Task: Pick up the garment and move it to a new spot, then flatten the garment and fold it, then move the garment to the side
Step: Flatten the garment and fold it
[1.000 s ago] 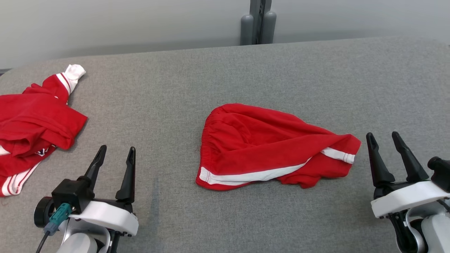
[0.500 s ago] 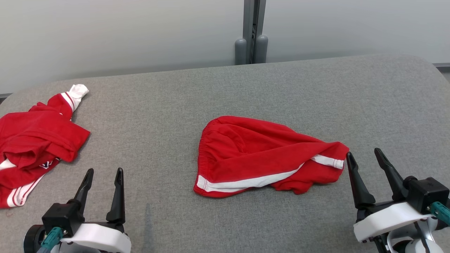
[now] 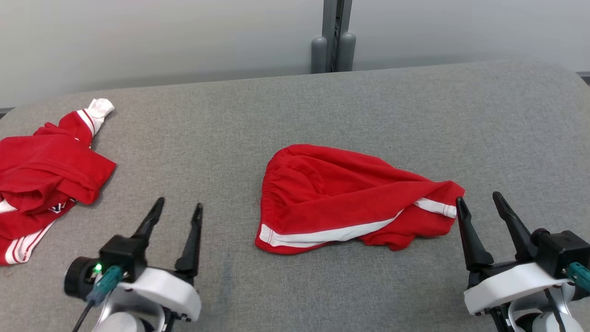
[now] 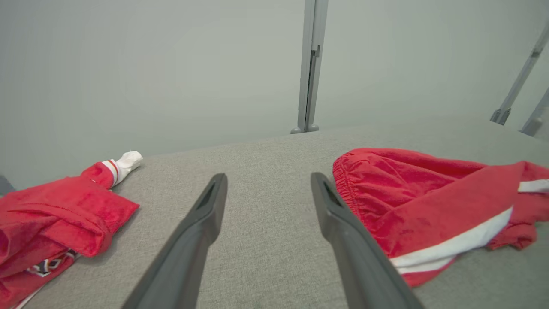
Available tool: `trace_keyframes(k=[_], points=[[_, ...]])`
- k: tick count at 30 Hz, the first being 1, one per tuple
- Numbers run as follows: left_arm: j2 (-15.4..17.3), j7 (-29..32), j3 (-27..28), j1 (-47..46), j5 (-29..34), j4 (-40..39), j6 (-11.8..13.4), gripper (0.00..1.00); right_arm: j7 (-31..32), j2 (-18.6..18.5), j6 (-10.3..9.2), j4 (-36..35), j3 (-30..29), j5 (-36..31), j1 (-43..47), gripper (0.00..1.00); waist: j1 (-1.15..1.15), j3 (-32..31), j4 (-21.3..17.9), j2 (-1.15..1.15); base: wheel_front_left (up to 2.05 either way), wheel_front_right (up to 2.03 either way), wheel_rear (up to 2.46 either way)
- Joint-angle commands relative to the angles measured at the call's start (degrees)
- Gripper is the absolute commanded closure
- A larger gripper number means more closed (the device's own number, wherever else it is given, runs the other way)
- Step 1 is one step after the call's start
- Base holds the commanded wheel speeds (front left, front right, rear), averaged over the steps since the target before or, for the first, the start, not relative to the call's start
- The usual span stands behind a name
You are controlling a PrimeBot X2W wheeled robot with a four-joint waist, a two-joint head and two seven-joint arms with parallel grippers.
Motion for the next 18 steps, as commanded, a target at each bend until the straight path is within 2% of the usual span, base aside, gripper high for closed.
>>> trace_keyframes(k=[1, 7, 12, 18], points=[[-0.27, 1.45, -1.34, -2.1, 0.55, 0.44, -1.11, 0.0, -0.03, -0.05, 0.01, -0.08, -0.15, 0.28, -0.71, 0.0, 0.0, 0.89, -0.08, 0.0, 0.0, 0.0, 0.0], [-2.71, 11.64, -8.24, -8.24, -0.45, 5.44, -6.46, 0.0, -0.34, 0.08, 0.01, 0.31, 0.27, 0.32, -1.77, 0.0, 0.0, 3.25, -1.24, 0.0, 0.0, 0.0, 0.0], [-4.12, 16.32, -10.62, -10.46, -1.86, 9.98, -8.9, 0.0, -0.61, 0.16, 0.01, 0.64, 0.69, 0.54, -2.41, 0.0, 0.0, 4.44, -2.31, 0.0, 0.0, 0.0, 0.0], [-5.18, 19.03, -11.61, -13.36, -2.57, 15.34, -10.15, 0.0, -1.16, 0.25, 0.01, 1.2, 0.79, 0.94, -3.07, 0.0, 0.0, 6.03, -3.88, 0.0, 0.0, 0.0, 0.0]])
